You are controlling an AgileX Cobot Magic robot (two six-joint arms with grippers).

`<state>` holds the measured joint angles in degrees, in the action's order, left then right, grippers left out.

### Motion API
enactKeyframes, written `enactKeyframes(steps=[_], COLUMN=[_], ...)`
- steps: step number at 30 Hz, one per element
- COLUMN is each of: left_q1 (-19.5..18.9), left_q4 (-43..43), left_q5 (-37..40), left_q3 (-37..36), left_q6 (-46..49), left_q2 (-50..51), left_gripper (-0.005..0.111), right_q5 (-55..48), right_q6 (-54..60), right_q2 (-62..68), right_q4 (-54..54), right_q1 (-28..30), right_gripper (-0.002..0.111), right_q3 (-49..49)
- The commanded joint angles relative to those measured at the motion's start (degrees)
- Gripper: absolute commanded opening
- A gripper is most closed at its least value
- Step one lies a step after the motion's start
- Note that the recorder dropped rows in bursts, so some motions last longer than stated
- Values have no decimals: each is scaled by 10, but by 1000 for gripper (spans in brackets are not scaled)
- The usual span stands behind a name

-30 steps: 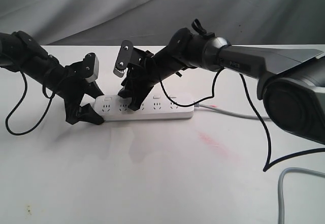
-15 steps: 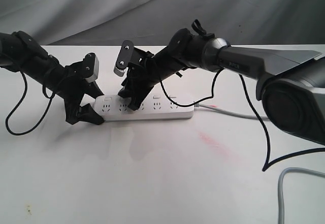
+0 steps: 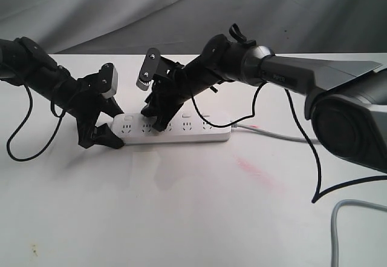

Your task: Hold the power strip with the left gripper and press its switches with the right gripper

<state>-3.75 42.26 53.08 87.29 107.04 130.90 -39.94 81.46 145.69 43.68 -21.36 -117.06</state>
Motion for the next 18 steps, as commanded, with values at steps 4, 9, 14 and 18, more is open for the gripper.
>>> enactKeyframes(steps=[4,9,14,18], left_q1=[0,0,0,0], left_q4=[6,6,6,6], left_q5=[-7,-7,-7,-7], left_q3=[4,4,4,4], left_q6=[-3,-3,-3,-3], left_q2=[-1,-1,-1,-1], left_gripper=[53,53,53,53], right_q5=[-29,-20,-17,-24], right_q6=[3,3,5,5], right_q2=[27,-4,-44,-63], right_q4=[-52,-16,-15,-27], right_q1=[2,1,2,4], right_gripper=[32,32,32,32], right_q3=[26,26,26,26])
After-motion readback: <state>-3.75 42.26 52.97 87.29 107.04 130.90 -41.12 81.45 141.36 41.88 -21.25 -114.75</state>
